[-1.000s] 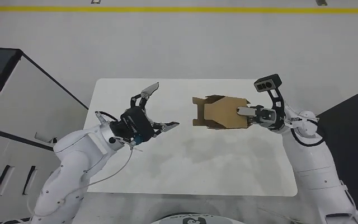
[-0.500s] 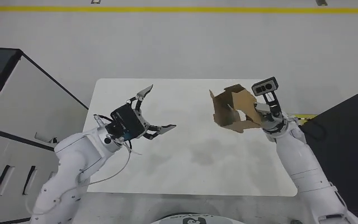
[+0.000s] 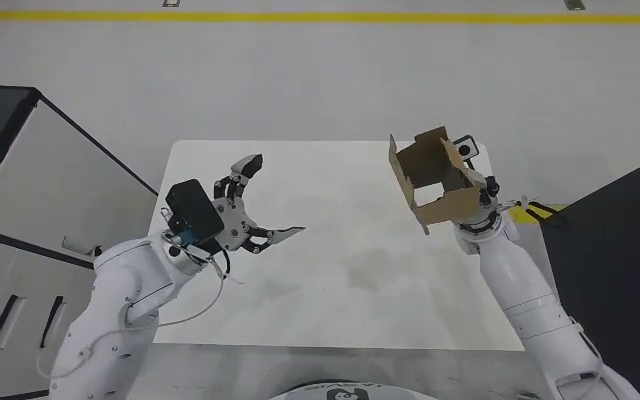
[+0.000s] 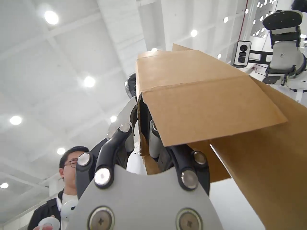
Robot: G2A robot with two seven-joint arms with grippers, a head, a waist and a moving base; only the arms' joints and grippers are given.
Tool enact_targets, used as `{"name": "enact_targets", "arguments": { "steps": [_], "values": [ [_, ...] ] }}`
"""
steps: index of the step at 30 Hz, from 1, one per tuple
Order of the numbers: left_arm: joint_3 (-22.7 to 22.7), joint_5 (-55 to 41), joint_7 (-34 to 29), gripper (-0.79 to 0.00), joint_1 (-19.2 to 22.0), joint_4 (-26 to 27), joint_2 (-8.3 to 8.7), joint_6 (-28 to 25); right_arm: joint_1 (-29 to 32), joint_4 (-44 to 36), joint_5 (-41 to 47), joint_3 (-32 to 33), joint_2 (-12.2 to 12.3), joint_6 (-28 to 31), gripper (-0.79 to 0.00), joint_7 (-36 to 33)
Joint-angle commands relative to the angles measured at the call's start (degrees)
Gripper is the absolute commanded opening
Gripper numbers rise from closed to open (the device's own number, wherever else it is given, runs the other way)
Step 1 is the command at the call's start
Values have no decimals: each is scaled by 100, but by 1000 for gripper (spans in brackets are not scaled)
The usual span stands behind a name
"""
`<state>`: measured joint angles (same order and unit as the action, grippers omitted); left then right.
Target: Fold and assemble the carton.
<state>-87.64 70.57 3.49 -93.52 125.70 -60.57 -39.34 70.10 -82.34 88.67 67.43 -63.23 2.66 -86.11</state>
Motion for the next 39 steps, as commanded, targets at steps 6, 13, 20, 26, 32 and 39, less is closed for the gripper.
{"name": "enact_targets", "arguments": {
  "steps": [6,13,20,26,32,39],
  "values": [
    [-272,-351,262,0,23,-272,25,-288,-135,176,77,-385,-168,-145,-785,-159],
    [-806,-576,237,0,123,-390,88,-830,-215,170,37,-640,-283,48,-785,-189],
    [-806,-576,237,0,123,-390,88,-830,-215,170,37,-640,-283,48,-785,-189],
    [-806,-576,237,0,123,-390,88,-830,-200,29,0,-632,-291,33,-785,-151],
    [-806,-576,237,0,123,-390,88,-830,-256,-167,-314,-538,-311,-56,-785,-189],
    [-806,-576,237,0,123,-390,88,-830,-728,0,-589,-644,-373,-131,-785,-189]
  ]
}}
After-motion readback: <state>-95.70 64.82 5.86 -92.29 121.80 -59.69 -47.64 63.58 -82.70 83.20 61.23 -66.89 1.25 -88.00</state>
